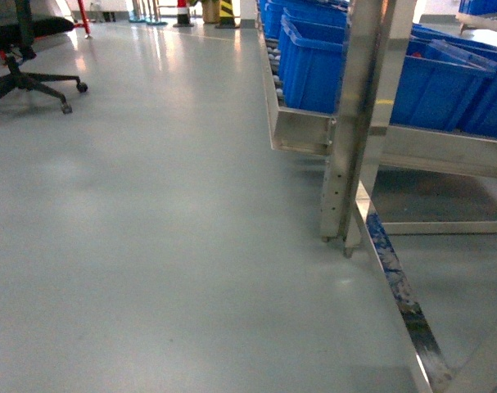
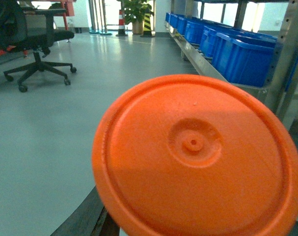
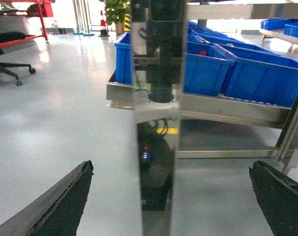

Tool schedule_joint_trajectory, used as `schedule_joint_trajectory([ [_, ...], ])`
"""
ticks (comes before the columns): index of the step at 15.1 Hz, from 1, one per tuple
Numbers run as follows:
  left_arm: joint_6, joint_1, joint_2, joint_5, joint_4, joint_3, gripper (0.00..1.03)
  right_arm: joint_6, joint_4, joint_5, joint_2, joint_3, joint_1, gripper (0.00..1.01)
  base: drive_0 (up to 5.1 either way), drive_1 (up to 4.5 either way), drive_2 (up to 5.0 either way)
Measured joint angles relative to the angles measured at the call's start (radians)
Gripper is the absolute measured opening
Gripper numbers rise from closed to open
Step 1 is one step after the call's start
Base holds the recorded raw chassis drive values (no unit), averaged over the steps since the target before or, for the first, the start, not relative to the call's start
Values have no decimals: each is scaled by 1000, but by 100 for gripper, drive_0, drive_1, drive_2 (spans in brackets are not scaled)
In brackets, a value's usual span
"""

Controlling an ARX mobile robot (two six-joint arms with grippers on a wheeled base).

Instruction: Pick capacitor and pack into box

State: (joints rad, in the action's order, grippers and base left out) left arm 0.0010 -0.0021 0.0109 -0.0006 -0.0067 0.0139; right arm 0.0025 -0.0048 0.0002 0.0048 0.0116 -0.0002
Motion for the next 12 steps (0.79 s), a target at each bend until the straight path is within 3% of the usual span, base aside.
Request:
schedule_joint_trajectory([
  [12, 0, 0, 0, 0, 0, 0, 44, 0, 0, 0, 0, 0, 0, 98, -499, 242, 242],
])
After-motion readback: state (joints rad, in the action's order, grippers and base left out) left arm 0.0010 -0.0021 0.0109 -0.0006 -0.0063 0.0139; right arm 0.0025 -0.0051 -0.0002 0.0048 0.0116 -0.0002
